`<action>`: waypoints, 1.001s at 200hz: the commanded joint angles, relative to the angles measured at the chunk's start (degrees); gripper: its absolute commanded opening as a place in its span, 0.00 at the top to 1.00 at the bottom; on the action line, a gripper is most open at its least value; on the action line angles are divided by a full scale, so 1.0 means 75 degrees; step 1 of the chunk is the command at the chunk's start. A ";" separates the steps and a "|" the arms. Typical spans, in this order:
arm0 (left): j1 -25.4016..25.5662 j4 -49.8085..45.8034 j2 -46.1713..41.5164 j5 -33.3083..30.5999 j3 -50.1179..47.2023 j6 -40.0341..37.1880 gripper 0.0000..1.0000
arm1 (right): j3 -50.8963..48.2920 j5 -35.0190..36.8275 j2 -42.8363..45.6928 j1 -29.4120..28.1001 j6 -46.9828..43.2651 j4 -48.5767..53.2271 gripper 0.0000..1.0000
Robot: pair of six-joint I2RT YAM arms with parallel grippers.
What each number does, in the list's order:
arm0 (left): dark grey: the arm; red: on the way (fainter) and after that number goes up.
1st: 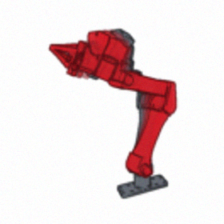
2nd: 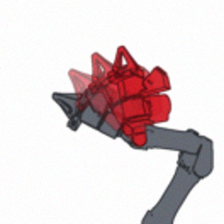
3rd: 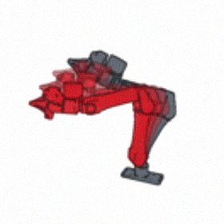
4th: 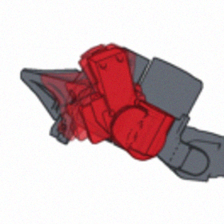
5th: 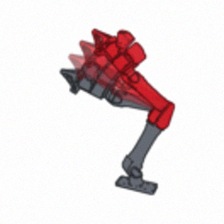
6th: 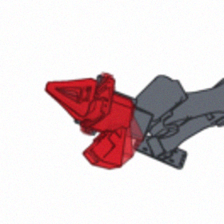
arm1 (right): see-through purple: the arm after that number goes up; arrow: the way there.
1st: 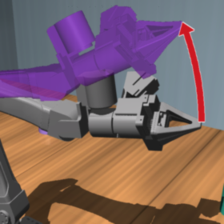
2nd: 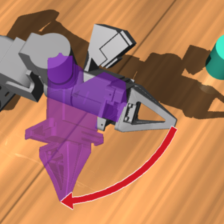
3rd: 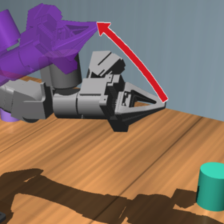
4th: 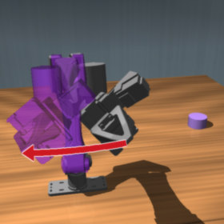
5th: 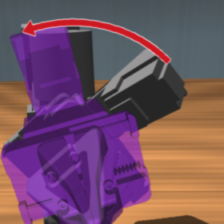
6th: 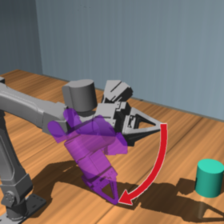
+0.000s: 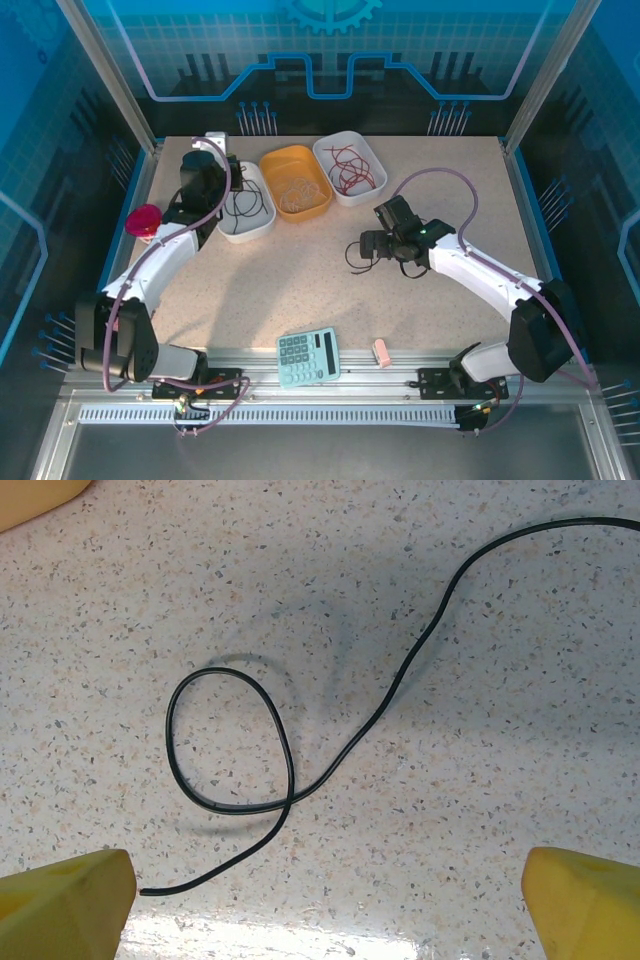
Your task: Untangle the cables
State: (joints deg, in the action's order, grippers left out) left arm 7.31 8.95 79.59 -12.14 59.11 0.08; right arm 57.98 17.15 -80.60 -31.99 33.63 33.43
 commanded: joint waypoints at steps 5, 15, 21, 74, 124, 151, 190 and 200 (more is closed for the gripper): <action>-0.0120 0.0207 0.0130 0.0042 0.0269 0.0231 1.00 | 0.0066 0.0028 -0.0031 -0.0123 0.0087 0.0066 0.00; -0.0131 0.0217 0.0167 0.0037 0.0252 0.0298 1.00 | 0.0052 0.0034 0.0015 -0.0126 0.0087 0.0072 0.00; -0.0131 0.0213 0.0191 0.0043 0.0240 0.0333 1.00 | 0.0036 0.0034 0.0033 -0.0129 0.0098 0.0078 0.00; -0.0145 0.0201 0.0239 0.0122 0.0193 0.0519 1.00 | -0.0125 0.0069 0.0204 -0.0129 0.0151 0.0031 0.00; -0.0150 -0.0019 0.0363 -0.0092 0.0193 0.0647 1.00 | -0.0174 0.0064 0.0240 -0.0129 0.0157 0.0030 0.00; -0.0146 -0.0174 0.0577 -0.0144 0.0164 0.0792 1.00 | -0.0172 0.0023 0.0212 -0.0124 0.0169 -0.0003 0.00; -0.0147 -0.1116 0.0885 -0.0896 0.0421 0.1080 1.00 | -0.0192 -0.0002 0.0217 -0.0138 0.0180 0.0013 0.00; -0.0149 -0.1485 0.0980 -0.1217 0.0544 0.1200 0.99 | -0.0197 0.0015 0.0228 -0.0141 0.0180 0.0009 0.00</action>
State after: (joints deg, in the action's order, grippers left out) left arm 6.90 4.69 85.32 -15.00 59.68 6.11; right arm 56.99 17.12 -80.20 -31.99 34.06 33.41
